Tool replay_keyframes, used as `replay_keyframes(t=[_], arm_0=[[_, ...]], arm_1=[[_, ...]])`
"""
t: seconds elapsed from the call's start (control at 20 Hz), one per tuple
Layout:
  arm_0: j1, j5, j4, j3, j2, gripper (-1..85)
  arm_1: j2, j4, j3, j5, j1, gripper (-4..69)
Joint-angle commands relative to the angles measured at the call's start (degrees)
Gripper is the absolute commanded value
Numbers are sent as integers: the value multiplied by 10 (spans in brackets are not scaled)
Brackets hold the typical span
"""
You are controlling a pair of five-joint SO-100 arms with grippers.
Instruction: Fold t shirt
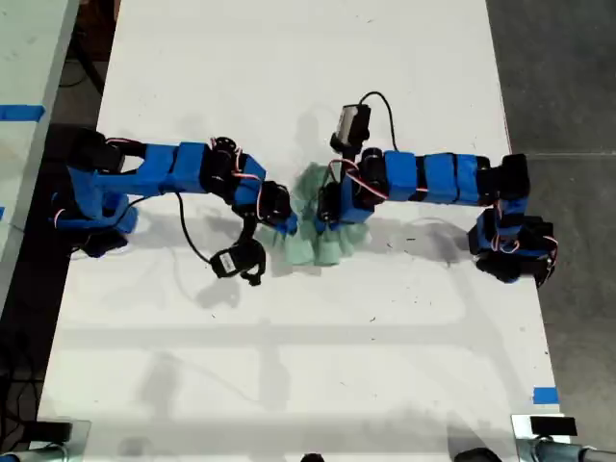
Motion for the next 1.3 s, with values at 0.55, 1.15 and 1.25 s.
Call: replay_keyframes(t=[0.55, 1.15, 1.25], arm_0=[[-279, 106, 40, -14, -5, 199], [-157, 134, 159, 25, 388, -2], [-73, 83, 132, 165, 524, -2]], arm_1=[[89, 83, 159, -94, 295, 312], [530, 99, 402, -76, 177, -12], [635, 98, 508, -31, 107, -12]])
